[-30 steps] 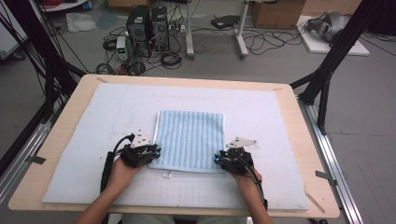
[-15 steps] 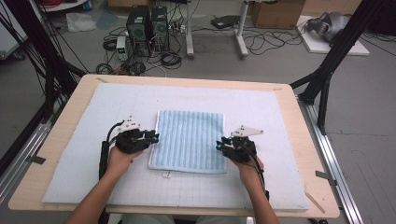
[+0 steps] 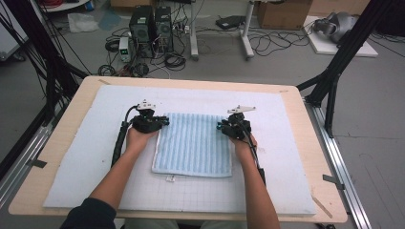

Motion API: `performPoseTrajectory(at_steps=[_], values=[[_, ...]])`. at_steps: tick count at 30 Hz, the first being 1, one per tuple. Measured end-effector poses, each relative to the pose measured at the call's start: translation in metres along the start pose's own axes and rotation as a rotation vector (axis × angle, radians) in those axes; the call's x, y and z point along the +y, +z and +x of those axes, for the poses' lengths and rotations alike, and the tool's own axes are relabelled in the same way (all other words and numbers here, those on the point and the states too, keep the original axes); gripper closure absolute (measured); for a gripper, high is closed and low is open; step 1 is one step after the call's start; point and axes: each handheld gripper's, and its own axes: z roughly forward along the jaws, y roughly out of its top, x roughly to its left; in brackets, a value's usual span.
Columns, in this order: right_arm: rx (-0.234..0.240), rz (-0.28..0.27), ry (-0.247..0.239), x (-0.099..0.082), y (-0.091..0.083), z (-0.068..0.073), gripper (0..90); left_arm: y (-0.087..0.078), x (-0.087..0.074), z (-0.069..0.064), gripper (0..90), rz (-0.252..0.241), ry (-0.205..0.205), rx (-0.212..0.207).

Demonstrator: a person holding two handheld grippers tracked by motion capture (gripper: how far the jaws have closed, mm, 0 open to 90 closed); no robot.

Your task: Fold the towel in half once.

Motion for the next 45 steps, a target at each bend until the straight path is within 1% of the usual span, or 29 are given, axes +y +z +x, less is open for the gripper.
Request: performPoseTrajectory(at_steps=[1,3,5,7,8,9,10,11,13,14,15,17,18,19,20,22,24,25,27,29,30,31,34,37,39,41,42,43,45], values=[[-0.012,0.01,-0.008,-0.001,0.004,-0.001,72.1,0.003,0.0,0.001,76.6,0.007,0.0,0.011],[-0.026,0.032,0.008,-0.003,0.008,-0.005,72.4,0.007,-0.002,0.001,76.6,0.021,0.002,0.027],[-0.035,0.022,0.034,-0.004,0.008,-0.009,72.5,0.008,-0.002,0.001,77.1,0.032,0.013,0.043],[-0.084,0.028,0.02,-0.004,0.006,-0.011,73.8,0.009,-0.001,0.001,77.5,0.033,0.024,0.055],[-0.071,0.025,0.041,-0.005,0.006,-0.012,73.8,0.009,-0.001,0.001,77.7,0.033,0.023,0.058],[-0.071,0.027,0.044,-0.005,0.005,-0.014,73.9,0.009,-0.001,0.001,77.3,0.031,0.021,0.059],[-0.083,0.029,0.038,-0.005,0.004,-0.014,73.8,0.008,-0.001,0.001,75.2,0.027,0.015,0.063],[-0.088,0.032,0.042,-0.005,0.002,-0.015,72.9,0.007,-0.001,0.003,69.0,0.029,0.015,0.071],[-0.086,0.019,0.055,-0.005,-0.004,-0.018,71.2,0.002,-0.001,0.005,61.5,0.017,-0.009,0.073],[-0.076,-0.001,0.072,-0.006,-0.009,-0.019,70.2,-0.003,-0.002,0.007,60.5,-0.005,-0.015,0.061],[-0.067,-0.02,0.069,-0.006,-0.013,-0.021,68.2,-0.007,-0.003,0.008,60.2,-0.025,-0.017,0.051],[-0.047,-0.039,0.065,-0.007,-0.023,-0.021,63.3,-0.015,-0.005,0.01,60.3,-0.037,-0.024,0.036],[-0.042,-0.04,0.056,-0.008,-0.027,-0.02,62.2,-0.018,-0.005,0.011,60.3,-0.042,-0.026,0.025],[-0.043,-0.048,0.035,-0.008,-0.032,-0.019,61.5,-0.022,-0.006,0.012,60.1,-0.063,-0.034,0.01],[-0.035,-0.055,0.028,-0.009,-0.036,-0.018,59.3,-0.026,-0.008,0.012,58.7,-0.084,-0.028,0.0],[-0.024,-0.072,0.024,-0.011,-0.046,-0.016,56.4,-0.033,-0.01,0.012,53.2,-0.099,-0.039,-0.03],[-0.011,-0.082,0.021,-0.014,-0.054,-0.014,48.2,-0.037,-0.013,0.011,50.2,-0.083,-0.05,-0.078],[-0.01,-0.077,0.028,-0.016,-0.058,-0.013,45.7,-0.039,-0.014,0.01,47.6,-0.091,-0.046,-0.094],[0.006,-0.045,0.03,-0.018,-0.063,-0.01,38.0,-0.046,-0.017,0.008,41.5,-0.118,-0.036,-0.099],[0.008,-0.08,0.025,-0.022,-0.072,-0.006,34.9,-0.054,-0.019,0.007,34.8,-0.145,-0.048,-0.106],[0.01,-0.084,0.017,-0.024,-0.076,-0.004,32.2,-0.057,-0.019,0.006,29.3,-0.156,-0.054,-0.102],[0.009,-0.09,0.01,-0.025,-0.079,-0.003,29.6,-0.061,-0.02,0.006,26.0,-0.158,-0.056,-0.122],[0.024,-0.1,-0.002,-0.033,-0.089,0.0,24.6,-0.07,-0.024,0.003,26.7,-0.176,-0.038,-0.162],[0.041,-0.089,-0.023,-0.042,-0.095,0.003,21.0,-0.079,-0.027,-0.001,20.8,-0.215,0.0,-0.192],[0.048,-0.088,-0.032,-0.048,-0.099,0.003,17.0,-0.084,-0.03,-0.004,19.3,-0.229,0.016,-0.196],[0.04,-0.106,-0.02,-0.052,-0.102,0.002,12.3,-0.088,-0.033,-0.006,19.4,-0.248,0.034,-0.192],[0.034,-0.112,-0.024,-0.052,-0.104,0.001,12.1,-0.09,-0.036,-0.007,19.3,-0.265,0.036,-0.19],[0.032,-0.12,-0.028,-0.052,-0.106,0.001,12.0,-0.091,-0.037,-0.007,19.3,-0.273,0.052,-0.186],[0.034,-0.144,-0.033,-0.051,-0.11,0.001,11.7,-0.093,-0.037,-0.007,19.6,-0.295,0.062,-0.203]])
